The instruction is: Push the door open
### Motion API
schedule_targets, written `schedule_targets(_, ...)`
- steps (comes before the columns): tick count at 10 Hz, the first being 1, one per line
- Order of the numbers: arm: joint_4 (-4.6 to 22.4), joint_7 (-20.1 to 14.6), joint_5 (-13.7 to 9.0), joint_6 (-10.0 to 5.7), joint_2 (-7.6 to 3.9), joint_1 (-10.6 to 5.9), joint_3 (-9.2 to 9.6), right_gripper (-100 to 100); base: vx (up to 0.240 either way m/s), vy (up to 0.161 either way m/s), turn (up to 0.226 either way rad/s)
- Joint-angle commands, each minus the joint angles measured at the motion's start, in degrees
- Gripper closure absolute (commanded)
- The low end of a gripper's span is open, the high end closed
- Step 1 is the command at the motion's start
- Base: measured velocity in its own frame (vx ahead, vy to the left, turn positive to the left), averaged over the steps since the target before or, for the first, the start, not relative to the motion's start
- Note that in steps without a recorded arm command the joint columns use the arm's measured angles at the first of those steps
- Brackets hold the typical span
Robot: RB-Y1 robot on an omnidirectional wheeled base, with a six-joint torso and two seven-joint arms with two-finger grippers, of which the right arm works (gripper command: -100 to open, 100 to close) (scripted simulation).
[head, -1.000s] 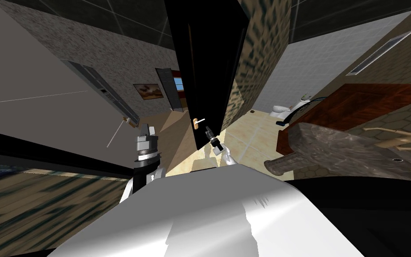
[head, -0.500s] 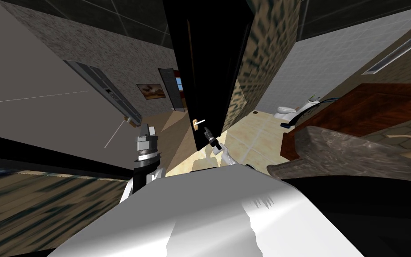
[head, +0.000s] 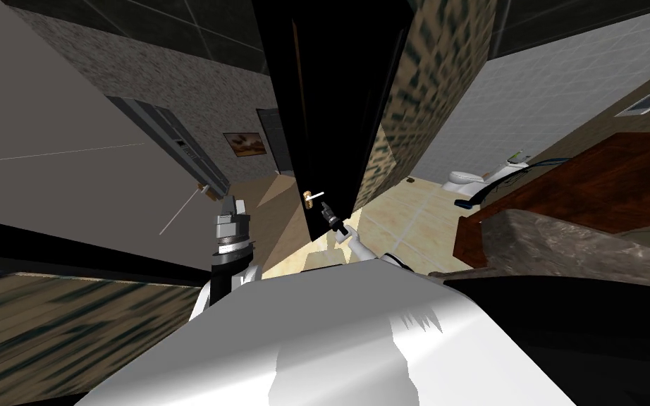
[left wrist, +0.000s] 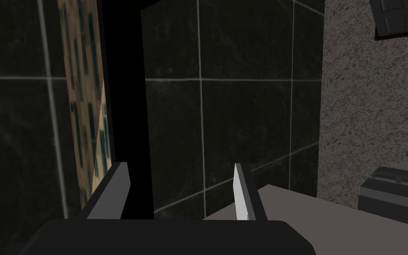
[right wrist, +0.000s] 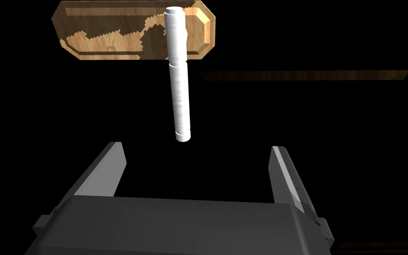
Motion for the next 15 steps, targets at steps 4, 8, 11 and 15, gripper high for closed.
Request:
schedule_targets(4, 5.13, -1.18, -0.14, 0.44, 0.48, -3.17, 0.95, -100, 0.079, -0.071, 0.065)
schedule_targets(8, 6.36, -1.02, -0.21, 0.12, 0.55, -3.66, 0.69, -100, 0.111, -0.02, 0.039)
schedule_targets(11, 6.9, -0.6, -0.3, -0.2, 0.69, -3.68, 0.11, -100, 0.199, 0.093, 0.031)
schedule_targets(15, 7.31, -0.32, -0.37, -0.44, 0.96, -3.72, -0.28, -100, 0.169, 0.064, 0.019)
